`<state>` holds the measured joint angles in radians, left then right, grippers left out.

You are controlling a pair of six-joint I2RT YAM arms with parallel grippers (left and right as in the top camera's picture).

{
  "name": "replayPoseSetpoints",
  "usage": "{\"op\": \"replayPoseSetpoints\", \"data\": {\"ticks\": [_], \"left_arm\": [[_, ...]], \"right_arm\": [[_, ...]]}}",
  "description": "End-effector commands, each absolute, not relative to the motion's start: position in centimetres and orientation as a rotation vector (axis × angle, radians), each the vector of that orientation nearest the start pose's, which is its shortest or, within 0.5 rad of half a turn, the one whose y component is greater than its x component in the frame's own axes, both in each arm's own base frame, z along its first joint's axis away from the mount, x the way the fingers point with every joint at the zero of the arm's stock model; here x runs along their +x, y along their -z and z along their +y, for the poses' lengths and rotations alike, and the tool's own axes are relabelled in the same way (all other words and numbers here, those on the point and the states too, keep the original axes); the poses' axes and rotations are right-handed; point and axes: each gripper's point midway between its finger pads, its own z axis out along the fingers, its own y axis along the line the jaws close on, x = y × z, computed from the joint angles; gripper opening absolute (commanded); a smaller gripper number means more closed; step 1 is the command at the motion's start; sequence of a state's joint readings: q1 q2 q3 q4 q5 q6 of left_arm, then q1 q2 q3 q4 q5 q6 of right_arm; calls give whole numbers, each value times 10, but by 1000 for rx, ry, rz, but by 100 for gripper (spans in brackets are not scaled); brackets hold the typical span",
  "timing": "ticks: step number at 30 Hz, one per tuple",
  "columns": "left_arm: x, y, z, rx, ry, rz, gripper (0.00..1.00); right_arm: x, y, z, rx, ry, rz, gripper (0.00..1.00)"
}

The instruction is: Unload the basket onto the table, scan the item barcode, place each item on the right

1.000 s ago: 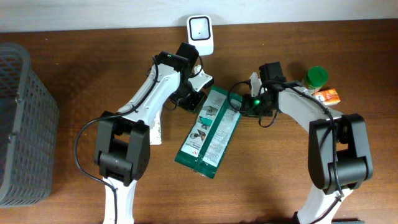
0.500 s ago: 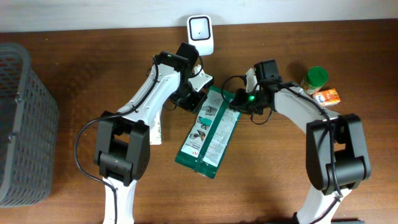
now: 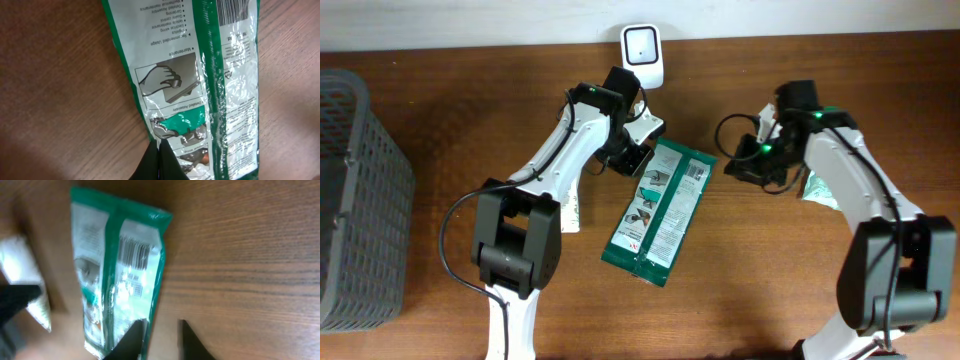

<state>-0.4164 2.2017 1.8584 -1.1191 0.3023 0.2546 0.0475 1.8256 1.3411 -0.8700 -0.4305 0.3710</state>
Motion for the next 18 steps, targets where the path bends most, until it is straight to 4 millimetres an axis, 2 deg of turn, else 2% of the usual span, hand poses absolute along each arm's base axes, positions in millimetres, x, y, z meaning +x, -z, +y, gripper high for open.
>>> {"op": "replayPoseSetpoints", "data": {"ticks": [1,6,8,11,18], "left_arm": [[399,-50,-213,1073,369,2849,0],[407,-51,-197,1043,409,2847,0],[405,-56,-200,1067,545,2812,0],[405,-60,-202,1054,636,2788,0],[407,-60,-202,1050,634,2786,0]], "right_arm": [[379,-54,100,594,-447,2942,4],[375,-40,123,636,-187,2904,4],[370,-35,123,664,-111,2902,4],[369,-30,123,685,-100,2910,4],[370,-9,121,712,-85,2986,4]]}}
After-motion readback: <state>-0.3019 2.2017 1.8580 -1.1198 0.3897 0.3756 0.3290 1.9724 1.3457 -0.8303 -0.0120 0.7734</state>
